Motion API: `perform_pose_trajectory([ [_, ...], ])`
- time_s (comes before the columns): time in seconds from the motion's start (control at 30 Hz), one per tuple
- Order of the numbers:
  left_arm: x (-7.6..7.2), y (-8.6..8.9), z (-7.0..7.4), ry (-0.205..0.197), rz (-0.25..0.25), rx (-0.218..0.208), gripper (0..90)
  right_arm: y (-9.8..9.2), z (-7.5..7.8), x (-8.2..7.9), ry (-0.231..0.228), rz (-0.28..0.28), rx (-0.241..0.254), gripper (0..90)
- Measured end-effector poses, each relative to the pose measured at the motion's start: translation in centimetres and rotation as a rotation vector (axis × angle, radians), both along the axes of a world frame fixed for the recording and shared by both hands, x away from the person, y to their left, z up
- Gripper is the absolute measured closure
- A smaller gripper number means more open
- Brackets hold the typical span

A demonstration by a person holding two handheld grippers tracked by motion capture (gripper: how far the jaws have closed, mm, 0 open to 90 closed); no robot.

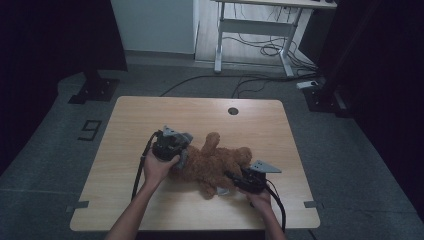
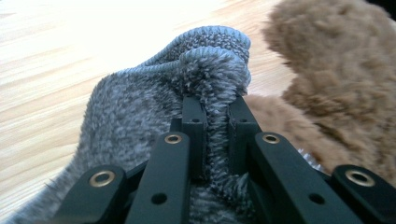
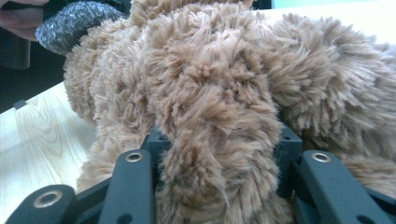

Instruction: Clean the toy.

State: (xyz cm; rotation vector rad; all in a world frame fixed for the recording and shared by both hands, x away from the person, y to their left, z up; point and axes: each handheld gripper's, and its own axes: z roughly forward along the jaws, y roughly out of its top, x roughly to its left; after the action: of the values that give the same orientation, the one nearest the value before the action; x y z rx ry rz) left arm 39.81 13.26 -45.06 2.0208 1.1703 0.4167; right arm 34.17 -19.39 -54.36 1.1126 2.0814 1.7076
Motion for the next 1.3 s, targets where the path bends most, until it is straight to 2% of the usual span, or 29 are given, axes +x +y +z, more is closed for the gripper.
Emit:
perform_pose_trajectory([
  [0.03,0.1,0.4,-0.1,0.001,0.012,0.004,80.7,0.0,0.0,0.0,0.0,0.001,0.0,55.4],
  [0.1,0.2,1.4,-0.3,-0.003,0.053,0.044,80.7,0.0,0.0,0.0,0.0,0.003,0.001,55.4],
  [0.13,0.2,2.0,-0.7,0.01,0.074,0.062,80.8,-0.1,0.0,0.1,0.0,0.002,0.002,55.4],
  [0.17,0.3,2.7,-1.4,0.04,0.08,0.067,80.9,-0.2,-0.1,0.1,0.003,0.003,0.005,55.4],
  [0.23,0.3,3.9,-3.4,0.113,0.079,0.037,80.8,-0.3,-0.1,0.2,0.009,0.002,0.014,55.4],
  [0.3,-0.1,4.2,-5.8,0.169,0.043,0.009,80.7,-0.3,-0.2,0.3,0.016,-0.001,0.023,55.4],
  [0.37,-0.4,4.0,-7.2,0.173,0.027,-0.04,80.8,-0.3,-0.2,0.3,0.018,-0.004,0.03,55.5],
  [0.4,-0.4,3.9,-7.4,0.164,0.031,-0.063,81.0,-0.2,-0.2,0.2,0.019,-0.005,0.032,55.5],
  [0.43,-0.3,3.8,-7.3,0.165,0.027,-0.087,81.3,-0.2,-0.2,0.2,0.015,-0.006,0.031,55.7],
  [0.47,-0.3,3.8,-7.3,0.165,0.027,-0.087,81.4,-0.1,-0.2,0.2,0.005,-0.006,0.029,56.0],
  [0.5,0.1,3.7,-6.8,0.172,0.015,-0.142,81.6,-0.1,-0.1,0.2,-0.003,-0.004,0.026,56.5],
  [0.53,0.3,3.6,-6.5,0.166,0.014,-0.162,81.7,-0.1,0.0,0.3,-0.012,-0.007,0.029,57.1],
  [0.63,0.6,3.2,-5.7,0.144,0.012,-0.17,82.2,0.0,0.6,0.9,-0.026,-0.009,0.031,58.5],
  [0.67,0.8,2.9,-5.4,0.127,0.012,-0.162,82.2,0.0,0.8,1.2,-0.049,-0.011,0.017,58.7],
  [0.7,1.3,2.6,-5.1,0.092,0.023,-0.17,82.2,0.1,1.0,1.5,-0.074,-0.016,0.0,58.8],
  [0.8,2.1,2.4,-5.3,0.062,0.041,-0.218,82.2,-0.1,1.9,2.7,-0.151,-0.047,-0.02,58.7],
  [0.87,2.3,2.3,-5.5,0.059,0.046,-0.217,82.1,-0.2,2.3,3.4,-0.176,-0.068,-0.053,58.5],
  [0.9,2.6,2.1,-6.2,0.077,0.056,-0.204,82.0,-0.1,2.2,3.6,-0.174,-0.074,-0.069,58.5],
  [0.93,2.6,2.1,-6.2,0.077,0.056,-0.204,82.0,-0.1,2.0,3.8,-0.166,-0.076,-0.08,58.4],
  [0.97,2.7,2.2,-7.0,0.098,0.063,-0.186,81.9,0.0,1.7,3.8,-0.148,-0.071,-0.098,58.2],
  [1.0,2.6,2.4,-7.2,0.103,0.06,-0.182,81.8,0.1,1.3,3.8,-0.137,-0.062,-0.121,58.2],
  [1.1,2.0,3.3,-7.1,0.113,0.053,-0.222,80.9,-0.1,0.7,3.3,-0.143,-0.05,-0.11,58.2],
  [1.17,1.5,3.9,-6.1,0.089,0.05,-0.223,80.0,-0.2,0.5,2.7,-0.132,-0.03,-0.113,58.0],
  [1.23,0.9,4.6,-4.6,0.051,0.054,-0.257,79.5,-0.4,0.2,2.1,-0.132,-0.003,-0.12,58.0],
  [1.27,0.9,4.6,-4.6,0.051,0.054,-0.257,79.4,-0.4,0.1,1.8,-0.13,0.007,-0.126,57.9],
  [1.3,0.5,4.7,-2.5,0.0,0.04,-0.27,79.5,-0.5,0.2,1.6,-0.126,0.017,-0.132,57.9],
])
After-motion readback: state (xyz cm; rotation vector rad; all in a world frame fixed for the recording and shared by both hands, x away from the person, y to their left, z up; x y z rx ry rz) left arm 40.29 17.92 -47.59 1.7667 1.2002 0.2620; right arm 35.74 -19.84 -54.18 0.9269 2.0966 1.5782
